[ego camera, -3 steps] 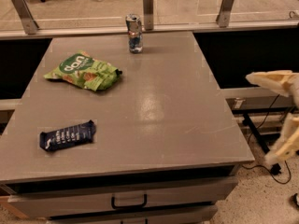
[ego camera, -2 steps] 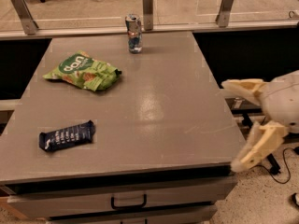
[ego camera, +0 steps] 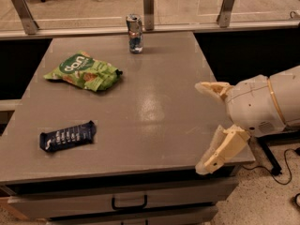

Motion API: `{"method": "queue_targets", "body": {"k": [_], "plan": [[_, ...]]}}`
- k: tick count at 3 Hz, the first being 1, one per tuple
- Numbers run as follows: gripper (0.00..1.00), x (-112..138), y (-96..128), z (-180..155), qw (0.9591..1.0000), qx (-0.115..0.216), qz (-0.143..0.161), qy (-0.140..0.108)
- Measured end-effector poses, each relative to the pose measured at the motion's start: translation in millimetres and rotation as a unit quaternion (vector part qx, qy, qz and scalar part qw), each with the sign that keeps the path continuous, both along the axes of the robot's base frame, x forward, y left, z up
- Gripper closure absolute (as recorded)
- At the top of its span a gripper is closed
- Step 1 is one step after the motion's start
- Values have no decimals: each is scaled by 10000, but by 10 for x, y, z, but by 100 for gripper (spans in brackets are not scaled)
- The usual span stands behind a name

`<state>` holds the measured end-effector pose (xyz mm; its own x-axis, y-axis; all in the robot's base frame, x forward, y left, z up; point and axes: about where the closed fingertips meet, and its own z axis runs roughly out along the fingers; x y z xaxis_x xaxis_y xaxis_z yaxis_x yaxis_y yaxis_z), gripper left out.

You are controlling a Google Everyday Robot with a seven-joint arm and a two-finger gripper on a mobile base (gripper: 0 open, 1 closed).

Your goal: Move rxbar blueberry near redbull can

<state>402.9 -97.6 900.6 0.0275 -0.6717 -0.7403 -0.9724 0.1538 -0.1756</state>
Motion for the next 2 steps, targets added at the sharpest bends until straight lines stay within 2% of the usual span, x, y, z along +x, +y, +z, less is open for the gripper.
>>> {"method": "queue_targets", "body": {"k": [1,2], "plan": [[0,16,77,-35,9996,147,-242,49],[0,279,405,-125,9977,574,-344,73]]}}
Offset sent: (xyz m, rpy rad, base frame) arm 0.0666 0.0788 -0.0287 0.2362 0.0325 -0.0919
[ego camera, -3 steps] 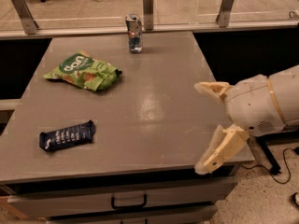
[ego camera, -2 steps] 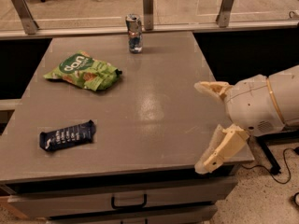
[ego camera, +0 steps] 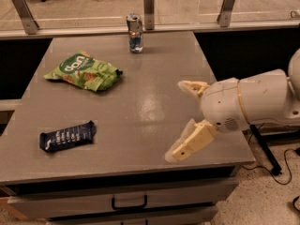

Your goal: Move rxbar blueberry near redbull can

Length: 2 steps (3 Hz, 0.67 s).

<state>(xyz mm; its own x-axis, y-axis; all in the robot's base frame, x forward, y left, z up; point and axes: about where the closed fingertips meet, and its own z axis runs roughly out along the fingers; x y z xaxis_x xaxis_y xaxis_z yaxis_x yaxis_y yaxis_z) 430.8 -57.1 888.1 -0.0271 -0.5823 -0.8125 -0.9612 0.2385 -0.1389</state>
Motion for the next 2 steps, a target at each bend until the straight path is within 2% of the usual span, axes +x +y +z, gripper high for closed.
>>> {"method": "queue_targets", "body": {"k": [1,2], "plan": [[11,230,306,-44,9995,302,109,-34],[6,267,675,-98,9975,603,357,-16]]}}
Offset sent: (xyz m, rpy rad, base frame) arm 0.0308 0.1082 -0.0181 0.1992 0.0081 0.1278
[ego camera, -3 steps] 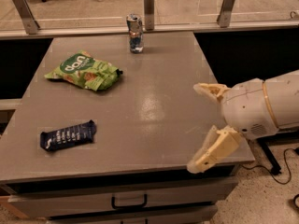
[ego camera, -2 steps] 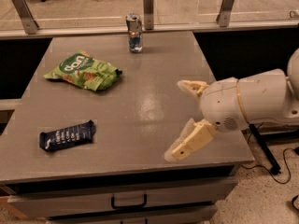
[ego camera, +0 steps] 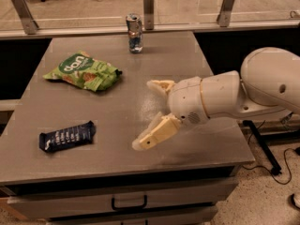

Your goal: Move rxbar blueberry near redbull can

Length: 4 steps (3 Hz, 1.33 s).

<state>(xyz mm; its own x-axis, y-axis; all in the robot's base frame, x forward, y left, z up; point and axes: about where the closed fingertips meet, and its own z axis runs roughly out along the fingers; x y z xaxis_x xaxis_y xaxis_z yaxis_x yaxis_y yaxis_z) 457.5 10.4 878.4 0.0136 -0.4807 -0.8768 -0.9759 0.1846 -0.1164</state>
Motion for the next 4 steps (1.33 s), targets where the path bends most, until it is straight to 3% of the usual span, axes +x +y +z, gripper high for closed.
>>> {"method": "queue_targets", "body": {"k": [1,2,3,4], "plan": [[0,-56,326,-25,9994,250,259,7],[15,-81,642,1,9975,387,579,-88],[1,-95,654,13,9975,373,592,-98],[0,-101,666,14,9975,369,602,-94]]}}
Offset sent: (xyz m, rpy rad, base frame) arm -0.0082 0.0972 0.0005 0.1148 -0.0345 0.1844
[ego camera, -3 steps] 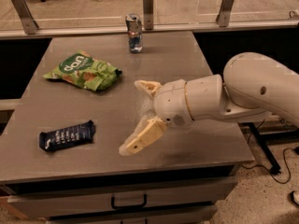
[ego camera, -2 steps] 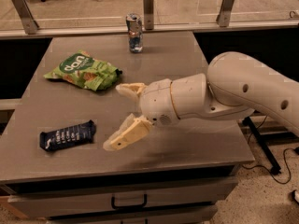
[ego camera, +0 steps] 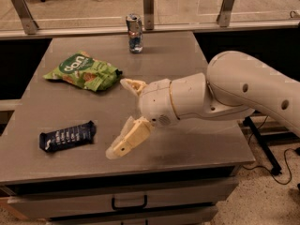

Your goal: Move rxbar blueberry near redbull can

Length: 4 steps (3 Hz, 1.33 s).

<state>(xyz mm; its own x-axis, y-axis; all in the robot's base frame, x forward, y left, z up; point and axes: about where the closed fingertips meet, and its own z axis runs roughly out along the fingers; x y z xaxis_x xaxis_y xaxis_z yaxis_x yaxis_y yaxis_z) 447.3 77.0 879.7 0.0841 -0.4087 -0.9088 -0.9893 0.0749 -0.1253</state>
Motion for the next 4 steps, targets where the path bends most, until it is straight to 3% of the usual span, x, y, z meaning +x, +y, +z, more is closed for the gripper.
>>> {"method": "queue_targets", "body": {"k": [2,4], "plan": [[0,-101,608,-9,9971,513,516,219],[0,-66,846,-181,9979,390,497,152]]}}
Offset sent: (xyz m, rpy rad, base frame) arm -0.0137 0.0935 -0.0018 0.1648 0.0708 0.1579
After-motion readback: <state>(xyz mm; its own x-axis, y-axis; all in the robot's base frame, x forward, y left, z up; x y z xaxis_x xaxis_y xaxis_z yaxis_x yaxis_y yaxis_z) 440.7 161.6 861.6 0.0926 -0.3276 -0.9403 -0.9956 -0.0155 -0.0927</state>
